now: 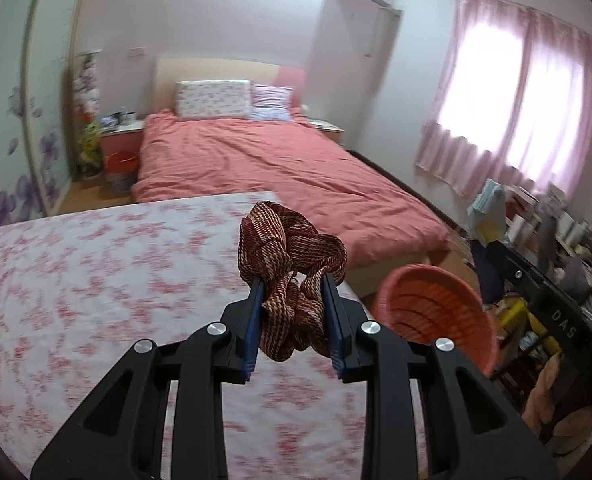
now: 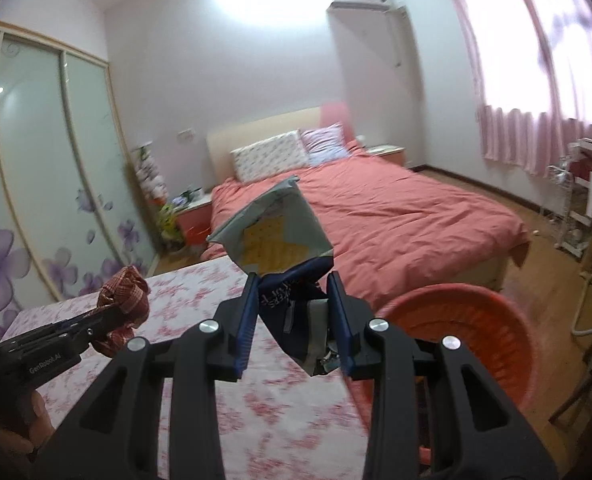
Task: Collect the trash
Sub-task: 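Carry scrunchie and packet over the orange basket and open both tools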
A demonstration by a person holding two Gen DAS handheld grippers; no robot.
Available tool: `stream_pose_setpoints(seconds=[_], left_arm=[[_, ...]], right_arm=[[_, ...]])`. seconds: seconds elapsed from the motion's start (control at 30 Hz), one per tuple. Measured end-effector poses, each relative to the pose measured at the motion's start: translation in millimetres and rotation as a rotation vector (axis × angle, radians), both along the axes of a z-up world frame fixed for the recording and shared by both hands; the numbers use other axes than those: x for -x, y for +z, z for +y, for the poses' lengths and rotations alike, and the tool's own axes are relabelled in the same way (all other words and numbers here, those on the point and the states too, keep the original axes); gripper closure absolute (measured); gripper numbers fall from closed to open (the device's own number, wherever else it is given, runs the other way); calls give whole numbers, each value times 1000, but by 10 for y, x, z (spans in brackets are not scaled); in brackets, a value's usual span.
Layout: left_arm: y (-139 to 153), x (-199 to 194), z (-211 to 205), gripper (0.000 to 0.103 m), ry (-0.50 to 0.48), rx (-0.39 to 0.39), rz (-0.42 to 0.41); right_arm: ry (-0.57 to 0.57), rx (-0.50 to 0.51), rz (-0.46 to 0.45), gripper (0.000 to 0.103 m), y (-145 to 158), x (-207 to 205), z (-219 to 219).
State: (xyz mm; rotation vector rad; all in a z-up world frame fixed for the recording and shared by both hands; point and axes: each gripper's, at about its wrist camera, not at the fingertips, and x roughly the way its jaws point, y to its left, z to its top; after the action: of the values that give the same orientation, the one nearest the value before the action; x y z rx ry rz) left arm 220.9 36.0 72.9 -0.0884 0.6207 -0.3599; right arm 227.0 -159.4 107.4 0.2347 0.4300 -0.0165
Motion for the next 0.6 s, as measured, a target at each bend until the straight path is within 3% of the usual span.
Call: stream_pose_setpoints(seconds=[0.3,0.6], left_arm=[[-114,-17,-721,75,-143,10,16],[-291,13,-1398,74,-254,-3,33]], right_arm=[[-145,-37,-18,68,-119,252,-709],[-215,-112,10,68,-366,309,-1263]])
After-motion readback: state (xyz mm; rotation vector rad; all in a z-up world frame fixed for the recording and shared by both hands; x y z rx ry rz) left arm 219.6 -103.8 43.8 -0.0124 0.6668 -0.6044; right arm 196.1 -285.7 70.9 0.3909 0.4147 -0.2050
